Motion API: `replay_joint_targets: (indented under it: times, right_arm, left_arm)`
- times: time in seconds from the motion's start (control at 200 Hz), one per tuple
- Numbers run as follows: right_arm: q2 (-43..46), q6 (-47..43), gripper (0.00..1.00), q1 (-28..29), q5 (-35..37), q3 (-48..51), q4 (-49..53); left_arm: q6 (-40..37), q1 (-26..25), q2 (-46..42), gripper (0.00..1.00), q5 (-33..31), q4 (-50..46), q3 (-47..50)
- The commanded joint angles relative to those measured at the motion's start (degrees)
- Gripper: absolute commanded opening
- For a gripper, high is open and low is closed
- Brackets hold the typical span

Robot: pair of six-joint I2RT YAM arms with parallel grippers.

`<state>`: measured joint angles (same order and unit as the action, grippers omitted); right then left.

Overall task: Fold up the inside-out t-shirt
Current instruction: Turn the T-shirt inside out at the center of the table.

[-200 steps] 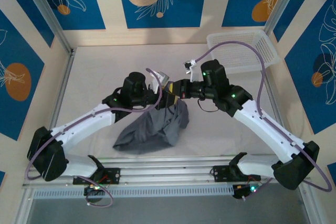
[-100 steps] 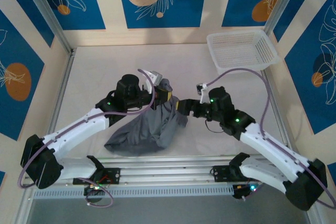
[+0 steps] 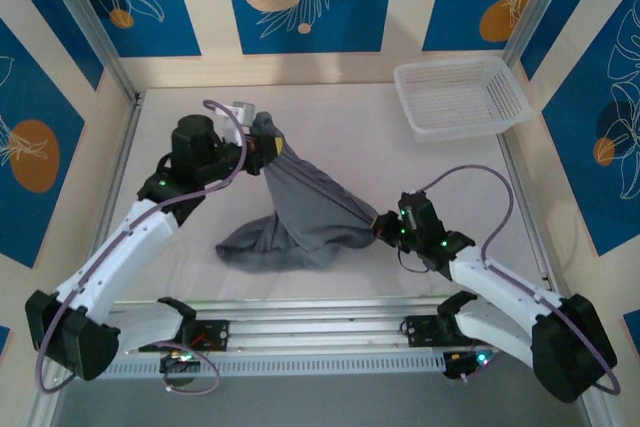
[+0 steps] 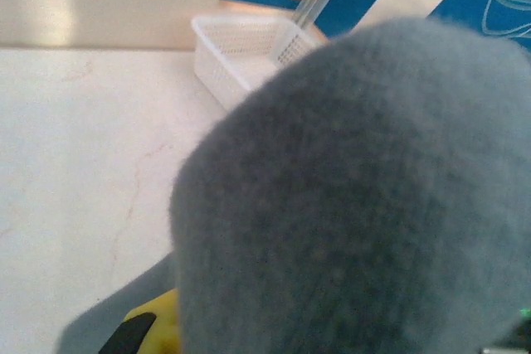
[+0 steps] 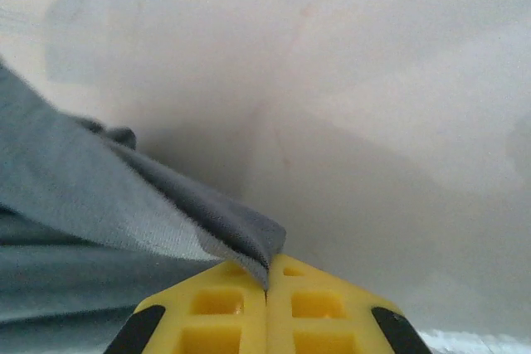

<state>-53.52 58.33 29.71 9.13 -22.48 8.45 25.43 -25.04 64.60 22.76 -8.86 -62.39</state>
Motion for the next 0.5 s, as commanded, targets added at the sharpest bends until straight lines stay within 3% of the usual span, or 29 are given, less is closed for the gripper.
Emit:
replay_joint_targets:
  times: [0.0, 0.09, 0.145, 0.295, 0.35, 0.495]
  right_arm:
    - [3.9, -0.2, 0.07, -0.2, 2.0, 0.5, 6.3]
    - [6.7, -6.0, 0.35, 0.0, -3.3, -1.8, 4.8]
    - [7.6, -9.8, 0.46, 0.0, -4.4, -4.8, 6.2]
    - [4.2, -18.9, 0.54, 0.6, -4.5, -13.4, 9.9]
    - [1.1, -20.8, 0.54, 1.1, -5.8, -16.6, 10.4]
    - [-7.7, -21.7, 0.55, 3.6, -9.3, -22.1, 7.4]
  left_arm:
    - [-0.9, 1.2, -4.0, 0.00, 2.1, 3.8, -2.7]
    - [-0.3, 0.8, -3.8, 0.00, 6.1, 5.4, 1.6]
    - [-0.4, 0.1, -4.1, 0.00, 4.7, 3.4, 5.7]
    - [2.4, -4.4, -9.5, 0.00, -8.6, -1.7, 23.6]
    - [5.6, -6.5, -13.0, 0.11, -11.6, -1.8, 30.7]
    - [11.4, -12.9, -25.4, 0.52, -18.8, -6.7, 40.2]
